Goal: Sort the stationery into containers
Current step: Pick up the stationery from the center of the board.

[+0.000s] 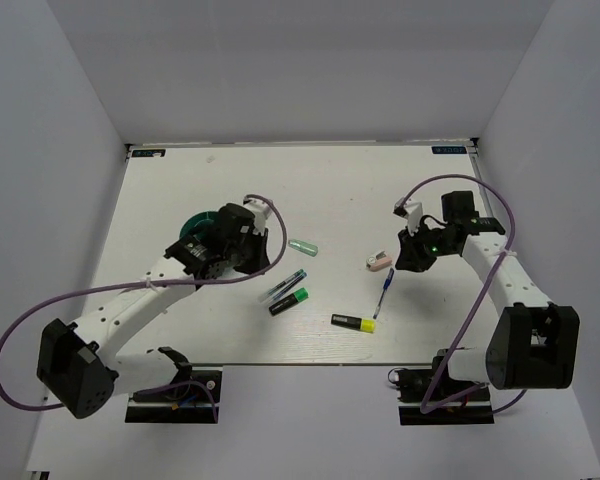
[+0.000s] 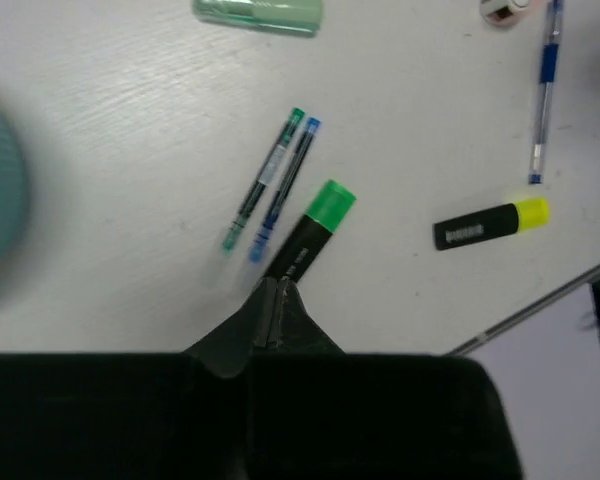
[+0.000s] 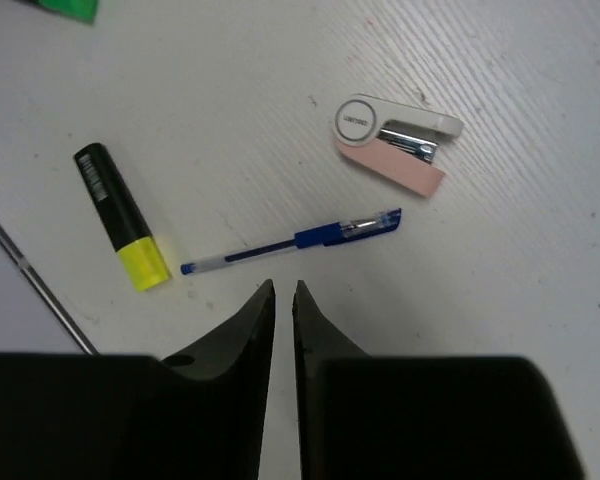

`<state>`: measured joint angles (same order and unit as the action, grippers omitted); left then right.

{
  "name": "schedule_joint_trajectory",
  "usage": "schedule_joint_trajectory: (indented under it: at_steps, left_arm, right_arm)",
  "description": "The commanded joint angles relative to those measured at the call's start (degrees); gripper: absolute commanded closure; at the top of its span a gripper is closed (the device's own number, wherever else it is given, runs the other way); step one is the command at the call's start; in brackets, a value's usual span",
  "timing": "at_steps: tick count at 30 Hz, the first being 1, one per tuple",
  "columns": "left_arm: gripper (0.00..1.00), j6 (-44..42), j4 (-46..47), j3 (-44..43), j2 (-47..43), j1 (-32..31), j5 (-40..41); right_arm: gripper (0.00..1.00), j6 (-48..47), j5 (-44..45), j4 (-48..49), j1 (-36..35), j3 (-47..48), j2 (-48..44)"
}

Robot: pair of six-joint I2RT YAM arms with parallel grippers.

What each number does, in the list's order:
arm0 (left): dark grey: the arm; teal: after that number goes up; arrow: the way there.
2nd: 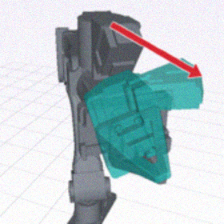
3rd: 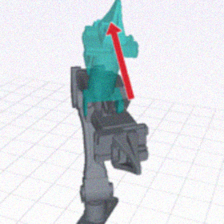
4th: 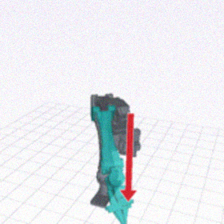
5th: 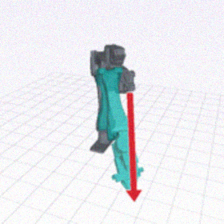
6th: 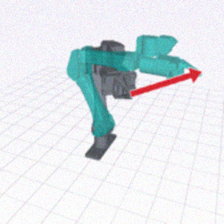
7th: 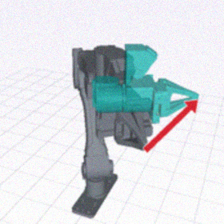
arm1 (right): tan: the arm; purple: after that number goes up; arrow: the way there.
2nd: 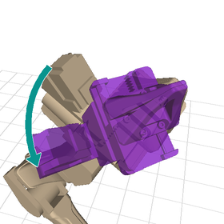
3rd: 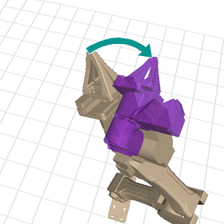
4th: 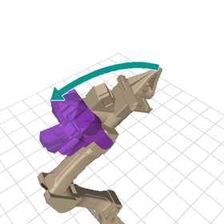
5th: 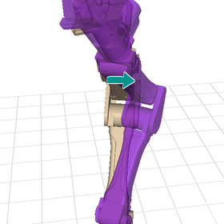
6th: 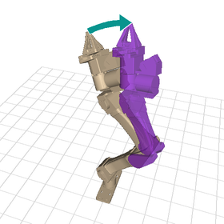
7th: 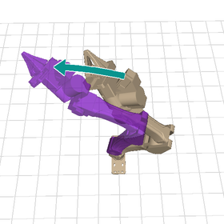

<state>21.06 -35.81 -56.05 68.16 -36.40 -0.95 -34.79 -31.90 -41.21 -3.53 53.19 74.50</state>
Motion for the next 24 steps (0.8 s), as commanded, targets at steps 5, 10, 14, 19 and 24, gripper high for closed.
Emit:
schedule_joint_trajectory:
  at_steps: [5, 10, 14, 19, 24]
  left_arm:
    - [0.51, -2.62, 2.24, -6.76, 8.02, -5.34, 2.40]
    - [0.33, 23.53, -4.70, -18.91, 24.64, -3.15, 14.40]
    - [0.30, 40.57, -2.77, -21.37, 32.01, -2.97, 13.78]
    - [0.30, 52.84, -13.47, -35.86, 44.04, -2.97, 15.80]
    - [0.30, 56.88, -10.85, -37.63, 46.36, -3.41, 16.06]
  right_arm:
    - [0.81, 3.39, -9.68, -0.20, -0.60, -0.18, -3.83]
    - [0.80, 15.71, -5.28, 3.42, -0.42, -0.37, -6.73]
    - [0.78, 18.43, -5.19, 4.29, -0.42, -2.38, -8.67]
    - [0.78, 18.26, -4.31, 5.09, -0.07, -5.38, -11.31]
    - [0.78, 18.17, -5.80, 4.13, -0.16, -5.64, -11.13]
